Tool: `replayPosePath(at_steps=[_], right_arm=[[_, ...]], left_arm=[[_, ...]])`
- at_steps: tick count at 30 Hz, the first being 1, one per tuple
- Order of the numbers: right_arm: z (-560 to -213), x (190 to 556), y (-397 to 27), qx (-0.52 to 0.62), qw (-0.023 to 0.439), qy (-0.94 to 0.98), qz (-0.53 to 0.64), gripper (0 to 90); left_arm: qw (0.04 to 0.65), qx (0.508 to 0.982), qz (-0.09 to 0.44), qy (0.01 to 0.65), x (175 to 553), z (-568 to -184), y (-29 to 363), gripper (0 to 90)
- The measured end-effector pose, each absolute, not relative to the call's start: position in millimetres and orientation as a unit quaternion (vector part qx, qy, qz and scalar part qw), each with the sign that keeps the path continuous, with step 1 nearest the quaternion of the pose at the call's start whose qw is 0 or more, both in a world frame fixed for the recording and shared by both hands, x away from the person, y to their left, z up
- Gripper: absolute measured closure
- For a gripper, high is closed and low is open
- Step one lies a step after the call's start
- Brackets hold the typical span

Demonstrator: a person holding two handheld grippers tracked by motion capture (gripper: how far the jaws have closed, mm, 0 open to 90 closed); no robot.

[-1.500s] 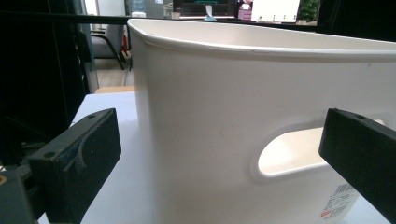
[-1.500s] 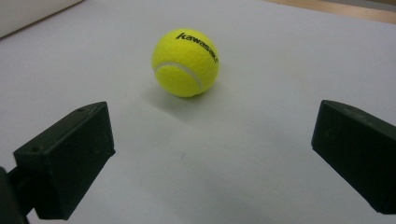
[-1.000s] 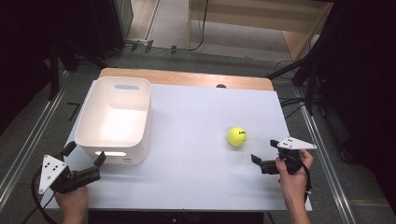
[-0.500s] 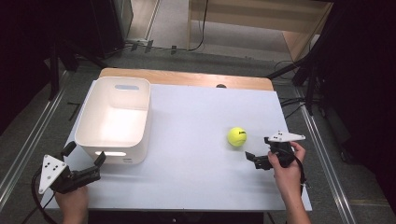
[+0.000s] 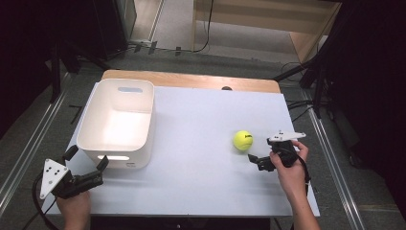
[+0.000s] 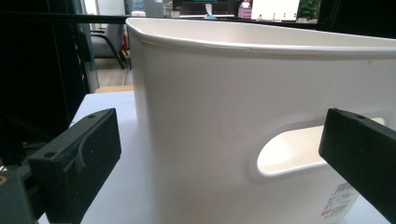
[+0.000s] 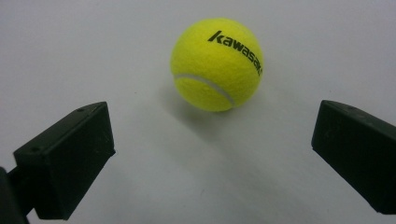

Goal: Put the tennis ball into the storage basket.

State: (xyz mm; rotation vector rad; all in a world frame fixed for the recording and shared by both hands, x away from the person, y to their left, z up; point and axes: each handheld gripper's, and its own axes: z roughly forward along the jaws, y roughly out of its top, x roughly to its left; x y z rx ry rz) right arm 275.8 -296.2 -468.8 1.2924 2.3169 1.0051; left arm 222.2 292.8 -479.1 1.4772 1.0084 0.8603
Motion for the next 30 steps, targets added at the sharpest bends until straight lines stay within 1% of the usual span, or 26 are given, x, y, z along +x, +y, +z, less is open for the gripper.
replayPosePath(at_steps=[8, 30], right_arm=[[-467.0, 284.0, -289.2, 0.448, 0.141, 0.815, 0.341, 0.0], [-466.2, 303.4, -282.0, 0.443, 0.134, 0.828, 0.315, 0.0]], left_arm=[[0.546, 0.624, 0.363, 0.425, 222.2, -479.1, 292.8, 0.0], [0.545, 0.625, 0.363, 0.424, 222.3, -479.1, 292.8, 0.0]])
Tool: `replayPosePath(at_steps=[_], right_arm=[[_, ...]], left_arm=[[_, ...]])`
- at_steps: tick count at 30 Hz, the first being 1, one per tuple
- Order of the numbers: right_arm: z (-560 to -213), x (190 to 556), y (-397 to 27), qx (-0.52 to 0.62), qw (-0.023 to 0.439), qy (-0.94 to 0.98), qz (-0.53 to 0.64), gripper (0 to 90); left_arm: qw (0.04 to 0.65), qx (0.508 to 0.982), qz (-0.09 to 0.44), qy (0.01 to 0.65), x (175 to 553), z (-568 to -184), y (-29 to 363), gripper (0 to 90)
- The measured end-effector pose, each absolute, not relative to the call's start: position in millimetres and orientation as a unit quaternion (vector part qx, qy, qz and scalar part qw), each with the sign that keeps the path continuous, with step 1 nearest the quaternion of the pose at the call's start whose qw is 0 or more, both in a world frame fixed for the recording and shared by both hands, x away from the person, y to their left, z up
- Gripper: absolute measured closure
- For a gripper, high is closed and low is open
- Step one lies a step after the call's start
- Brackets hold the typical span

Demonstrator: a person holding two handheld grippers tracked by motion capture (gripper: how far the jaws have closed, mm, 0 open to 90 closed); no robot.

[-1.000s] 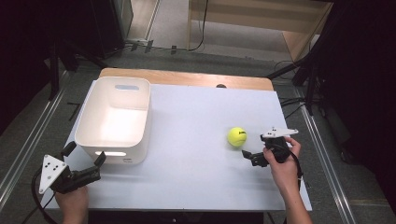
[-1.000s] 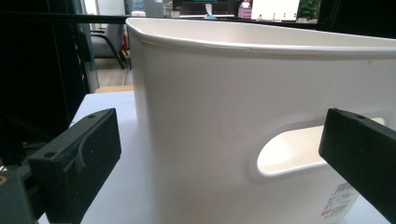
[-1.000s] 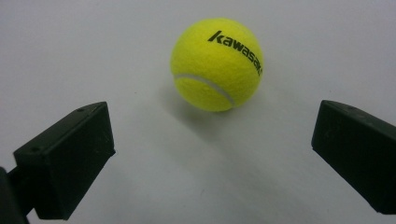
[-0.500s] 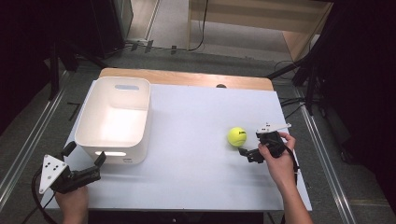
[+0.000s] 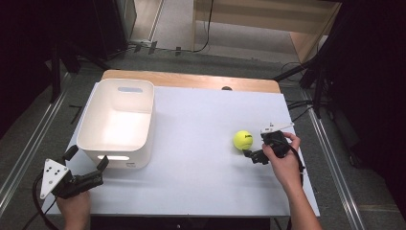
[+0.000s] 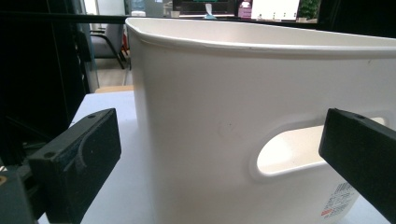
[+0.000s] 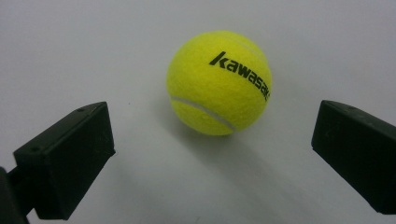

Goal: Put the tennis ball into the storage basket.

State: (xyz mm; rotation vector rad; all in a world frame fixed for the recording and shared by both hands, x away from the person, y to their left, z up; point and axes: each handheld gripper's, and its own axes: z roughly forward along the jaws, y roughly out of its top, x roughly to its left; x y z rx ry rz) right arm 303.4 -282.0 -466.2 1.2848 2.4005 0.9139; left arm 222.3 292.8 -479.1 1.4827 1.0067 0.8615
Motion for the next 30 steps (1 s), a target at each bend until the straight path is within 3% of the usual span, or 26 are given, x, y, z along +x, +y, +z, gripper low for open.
replayPosePath(at_steps=[30], right_arm=[[-474.6, 332.3, -266.1, 0.439, 0.107, 0.847, 0.281, 0.0]], left_arm=[[0.544, 0.626, 0.364, 0.425, 222.2, -479.1, 292.5, 0.0]])
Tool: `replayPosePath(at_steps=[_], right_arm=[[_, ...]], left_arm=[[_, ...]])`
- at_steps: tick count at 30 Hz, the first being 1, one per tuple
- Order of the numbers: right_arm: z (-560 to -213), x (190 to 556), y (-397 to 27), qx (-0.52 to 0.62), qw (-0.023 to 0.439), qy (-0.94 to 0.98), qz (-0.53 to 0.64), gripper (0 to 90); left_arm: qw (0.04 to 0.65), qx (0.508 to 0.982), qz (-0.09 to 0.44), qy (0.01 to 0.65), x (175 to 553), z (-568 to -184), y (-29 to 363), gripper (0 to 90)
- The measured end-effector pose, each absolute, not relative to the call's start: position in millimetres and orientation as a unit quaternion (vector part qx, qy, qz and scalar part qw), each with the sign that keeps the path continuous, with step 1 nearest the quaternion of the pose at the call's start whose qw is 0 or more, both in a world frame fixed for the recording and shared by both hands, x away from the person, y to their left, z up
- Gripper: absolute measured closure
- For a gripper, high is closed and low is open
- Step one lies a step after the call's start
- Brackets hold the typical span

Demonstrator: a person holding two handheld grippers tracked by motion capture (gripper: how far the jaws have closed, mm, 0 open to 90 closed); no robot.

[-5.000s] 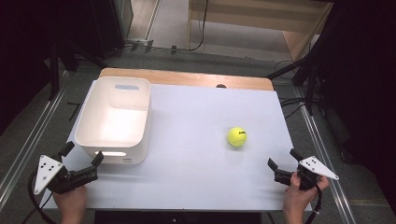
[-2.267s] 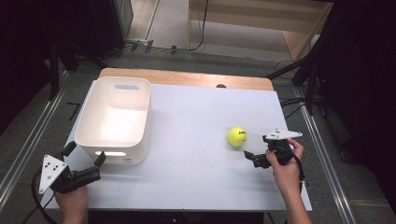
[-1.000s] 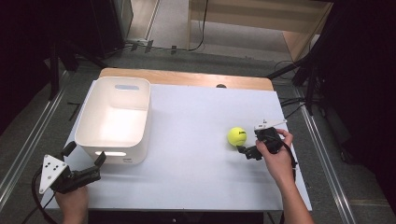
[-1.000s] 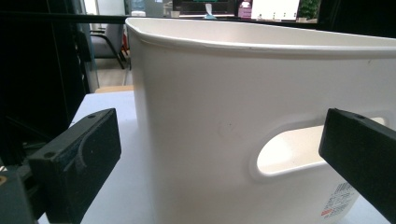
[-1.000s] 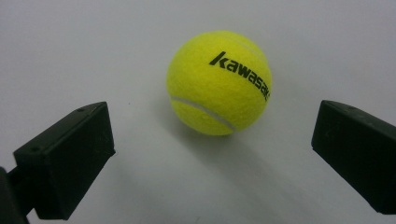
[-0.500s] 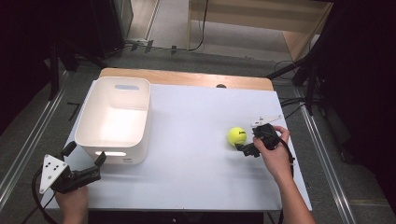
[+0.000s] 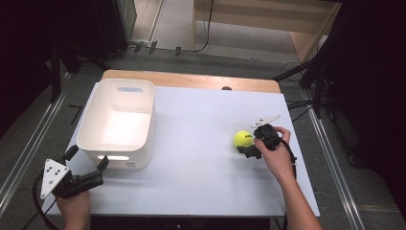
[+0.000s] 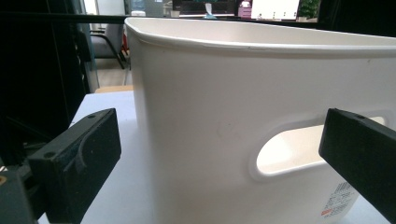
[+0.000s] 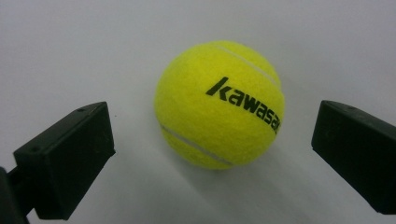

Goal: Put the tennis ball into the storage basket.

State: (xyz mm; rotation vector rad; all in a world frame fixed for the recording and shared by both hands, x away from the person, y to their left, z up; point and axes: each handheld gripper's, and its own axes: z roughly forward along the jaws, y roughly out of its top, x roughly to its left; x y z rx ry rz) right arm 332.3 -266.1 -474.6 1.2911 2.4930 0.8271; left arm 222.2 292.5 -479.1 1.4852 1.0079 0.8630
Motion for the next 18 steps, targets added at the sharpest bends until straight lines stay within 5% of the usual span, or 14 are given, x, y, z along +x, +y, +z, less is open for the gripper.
replayPosePath(at_steps=[18], right_arm=[[-485.3, 341.7, -251.6, 0.438, 0.087, 0.858, 0.253, 0.0]], left_arm=[[0.544, 0.626, 0.364, 0.424, 222.3, -479.0, 292.4, 0.0]])
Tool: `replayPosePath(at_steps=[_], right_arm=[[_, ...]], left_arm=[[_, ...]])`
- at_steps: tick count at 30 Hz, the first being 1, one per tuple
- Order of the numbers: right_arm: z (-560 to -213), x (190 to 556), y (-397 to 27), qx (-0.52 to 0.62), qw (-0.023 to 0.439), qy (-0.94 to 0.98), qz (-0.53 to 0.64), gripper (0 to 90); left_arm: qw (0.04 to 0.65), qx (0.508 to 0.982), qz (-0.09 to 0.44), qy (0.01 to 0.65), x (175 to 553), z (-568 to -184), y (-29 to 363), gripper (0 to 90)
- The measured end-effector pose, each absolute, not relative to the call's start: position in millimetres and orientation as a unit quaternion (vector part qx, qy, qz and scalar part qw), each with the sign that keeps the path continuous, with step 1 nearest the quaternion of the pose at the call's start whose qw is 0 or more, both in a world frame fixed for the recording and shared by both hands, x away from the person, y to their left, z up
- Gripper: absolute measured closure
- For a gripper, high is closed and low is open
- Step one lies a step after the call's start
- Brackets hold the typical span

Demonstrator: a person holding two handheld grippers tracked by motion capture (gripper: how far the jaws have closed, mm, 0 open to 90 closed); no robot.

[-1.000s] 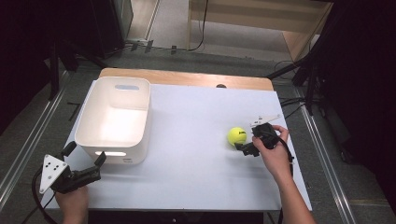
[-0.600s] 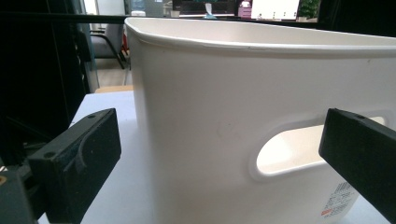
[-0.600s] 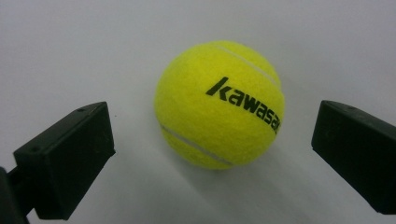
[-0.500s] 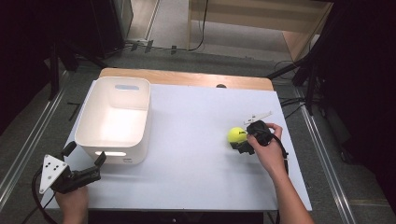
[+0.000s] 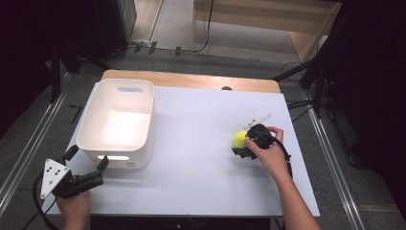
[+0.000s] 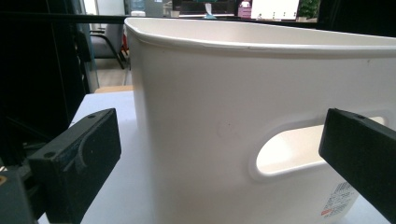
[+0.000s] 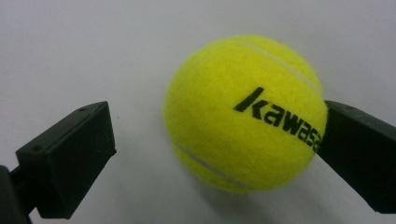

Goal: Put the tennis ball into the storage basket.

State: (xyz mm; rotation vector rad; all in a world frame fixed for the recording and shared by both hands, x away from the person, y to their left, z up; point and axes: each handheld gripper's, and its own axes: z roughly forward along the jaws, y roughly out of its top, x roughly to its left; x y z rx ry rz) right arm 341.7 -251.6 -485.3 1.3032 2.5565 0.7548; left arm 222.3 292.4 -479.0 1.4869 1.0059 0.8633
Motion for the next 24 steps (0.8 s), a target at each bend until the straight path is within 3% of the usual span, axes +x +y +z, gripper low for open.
replayPosePath(at_steps=[8, 10, 17, 24], right_arm=[[-489.8, 347.4, -248.7, 0.451, 0.089, 0.854, 0.244, 0.0], [-489.7, 347.3, -248.3, 0.457, 0.099, 0.849, 0.246, 12.8], [-487.4, 348.8, -251.4, 0.469, 0.107, 0.839, 0.256, 22.1], [-487.2, 350.7, -255.3, 0.471, 0.096, 0.836, 0.263, 23.2]], left_arm=[[0.544, 0.626, 0.364, 0.424, 222.3, -479.1, 292.4, 0.0], [0.544, 0.627, 0.364, 0.424, 222.3, -479.1, 292.4, 0.0], [0.544, 0.626, 0.364, 0.425, 222.3, -479.1, 292.5, 0.0], [0.544, 0.626, 0.364, 0.424, 222.5, -479.1, 292.6, 0.0]])
